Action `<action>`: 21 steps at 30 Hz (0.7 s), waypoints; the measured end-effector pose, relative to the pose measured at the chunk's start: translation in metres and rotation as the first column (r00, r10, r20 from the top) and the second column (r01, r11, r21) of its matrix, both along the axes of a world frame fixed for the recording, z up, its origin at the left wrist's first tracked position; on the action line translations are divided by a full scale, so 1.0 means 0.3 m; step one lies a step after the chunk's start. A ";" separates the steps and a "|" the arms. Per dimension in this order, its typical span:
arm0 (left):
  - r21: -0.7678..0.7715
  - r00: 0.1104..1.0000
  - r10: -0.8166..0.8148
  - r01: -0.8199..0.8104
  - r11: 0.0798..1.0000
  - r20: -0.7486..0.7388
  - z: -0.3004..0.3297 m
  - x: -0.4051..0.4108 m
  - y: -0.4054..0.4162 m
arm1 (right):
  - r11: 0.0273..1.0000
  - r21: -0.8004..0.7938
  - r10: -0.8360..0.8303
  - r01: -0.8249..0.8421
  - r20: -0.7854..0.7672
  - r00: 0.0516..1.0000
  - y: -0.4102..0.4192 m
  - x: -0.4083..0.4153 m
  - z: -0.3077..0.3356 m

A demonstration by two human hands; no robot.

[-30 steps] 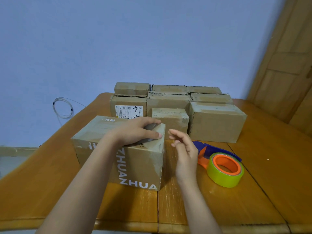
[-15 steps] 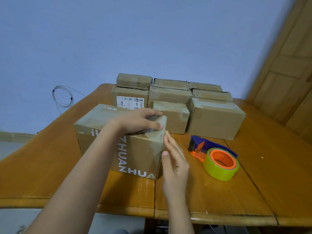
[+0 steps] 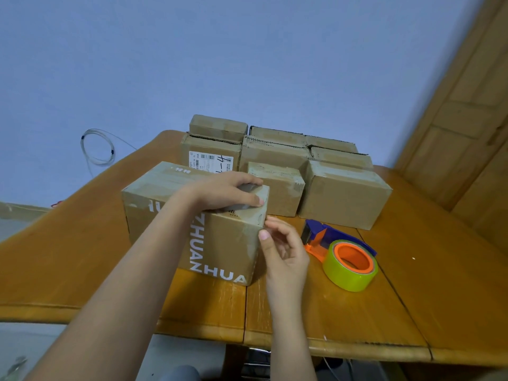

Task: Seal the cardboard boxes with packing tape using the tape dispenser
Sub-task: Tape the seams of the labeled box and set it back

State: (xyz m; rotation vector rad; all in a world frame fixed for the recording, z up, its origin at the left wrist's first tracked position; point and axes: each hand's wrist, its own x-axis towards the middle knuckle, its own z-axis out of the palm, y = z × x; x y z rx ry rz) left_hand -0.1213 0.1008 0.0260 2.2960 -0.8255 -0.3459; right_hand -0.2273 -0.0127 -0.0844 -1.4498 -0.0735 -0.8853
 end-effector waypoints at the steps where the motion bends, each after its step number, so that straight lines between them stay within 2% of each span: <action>1: 0.003 1.000 -0.002 0.002 1.000 0.004 0.001 -0.002 0.000 | 1.000 0.004 -0.017 0.017 0.011 1.000 0.002 0.008 0.002; 8: 0.030 0.999 -0.027 0.026 0.999 0.039 0.005 -0.006 -0.003 | 0.995 0.100 -0.014 0.011 0.028 1.000 0.016 0.038 0.001; 13: 0.041 0.999 -0.043 0.041 0.998 0.031 0.005 0.001 -0.005 | 0.962 0.251 0.114 -0.108 -0.010 0.993 0.030 0.050 -0.006; 17: 0.031 0.999 -0.041 0.040 0.999 0.033 0.002 0.001 -0.006 | 0.863 0.435 0.296 -0.255 -0.029 0.955 0.017 0.066 0.023; 21: 0.022 0.999 -0.039 0.039 0.999 0.024 0.001 0.001 -0.007 | 0.865 0.439 0.297 -0.242 -0.060 0.953 -0.001 0.074 0.021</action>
